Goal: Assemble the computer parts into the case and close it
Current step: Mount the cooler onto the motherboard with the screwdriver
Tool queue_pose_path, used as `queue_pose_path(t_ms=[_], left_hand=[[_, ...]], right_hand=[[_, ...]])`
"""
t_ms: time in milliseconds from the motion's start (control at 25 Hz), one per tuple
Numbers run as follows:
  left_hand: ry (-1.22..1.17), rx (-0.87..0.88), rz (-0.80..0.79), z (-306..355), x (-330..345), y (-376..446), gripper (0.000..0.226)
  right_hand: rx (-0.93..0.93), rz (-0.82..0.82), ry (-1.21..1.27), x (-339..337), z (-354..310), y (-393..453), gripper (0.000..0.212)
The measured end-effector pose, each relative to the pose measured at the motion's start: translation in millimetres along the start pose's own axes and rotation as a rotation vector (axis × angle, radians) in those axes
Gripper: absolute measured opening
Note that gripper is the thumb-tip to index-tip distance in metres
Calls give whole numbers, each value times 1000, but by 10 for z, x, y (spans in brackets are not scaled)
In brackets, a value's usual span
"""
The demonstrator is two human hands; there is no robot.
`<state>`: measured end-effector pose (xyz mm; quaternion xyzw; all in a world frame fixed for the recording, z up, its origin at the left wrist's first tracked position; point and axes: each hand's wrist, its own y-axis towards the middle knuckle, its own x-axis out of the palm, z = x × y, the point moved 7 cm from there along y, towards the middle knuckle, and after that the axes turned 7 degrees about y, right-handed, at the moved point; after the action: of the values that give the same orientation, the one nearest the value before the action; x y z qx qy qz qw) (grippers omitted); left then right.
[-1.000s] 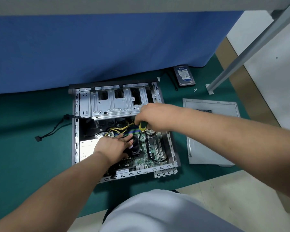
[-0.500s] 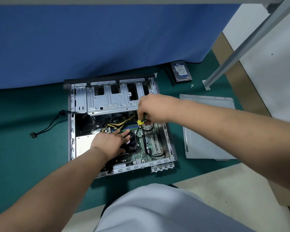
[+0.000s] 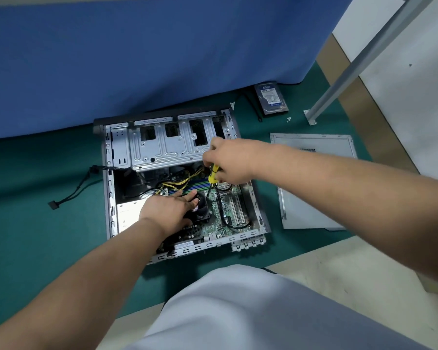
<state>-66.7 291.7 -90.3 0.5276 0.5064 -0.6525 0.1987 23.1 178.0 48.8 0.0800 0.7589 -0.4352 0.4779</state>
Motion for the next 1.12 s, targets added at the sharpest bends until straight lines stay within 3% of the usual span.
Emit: queue_pose_path(t_ms=[80, 160, 280, 360, 560, 680, 760, 840, 920, 1000, 1120], left_hand=[[10, -1, -8, -3, 0, 5, 63], [6, -1, -22, -5, 12, 11, 63], [-8, -5, -32, 1, -4, 11, 64], [-6, -13, -26, -6, -12, 2, 64], [6, -21, -15, -7, -8, -19, 63], [7, -18, -14, -2, 2, -8, 63], [5, -13, -16, 6, -4, -7, 63], [8, -11, -19, 14, -11, -16, 63], [15, -13, -20, 16, -20, -22, 63], [18, -16, -25, 10, -29, -28, 63], [26, -16, -27, 8, -20, -19, 63]], right_hand=[[-73, -32, -25, -42, -15, -30, 33], [5, 80, 56, -49, -41, -26, 23], [253, 247, 157, 80, -76, -35, 55], [295, 265, 176, 73, -115, 7, 56], [-21, 7, 58, -124, -148, 29, 30], [19, 135, 74, -103, -159, -20, 22], [175, 261, 39, -37, -182, -15, 35], [292, 279, -3, -16, -190, 4, 44], [244, 173, 17, -51, -158, 59, 42], [81, 20, 26, -90, -161, 66, 34], [-6, 54, 7, -127, -150, 17, 31]])
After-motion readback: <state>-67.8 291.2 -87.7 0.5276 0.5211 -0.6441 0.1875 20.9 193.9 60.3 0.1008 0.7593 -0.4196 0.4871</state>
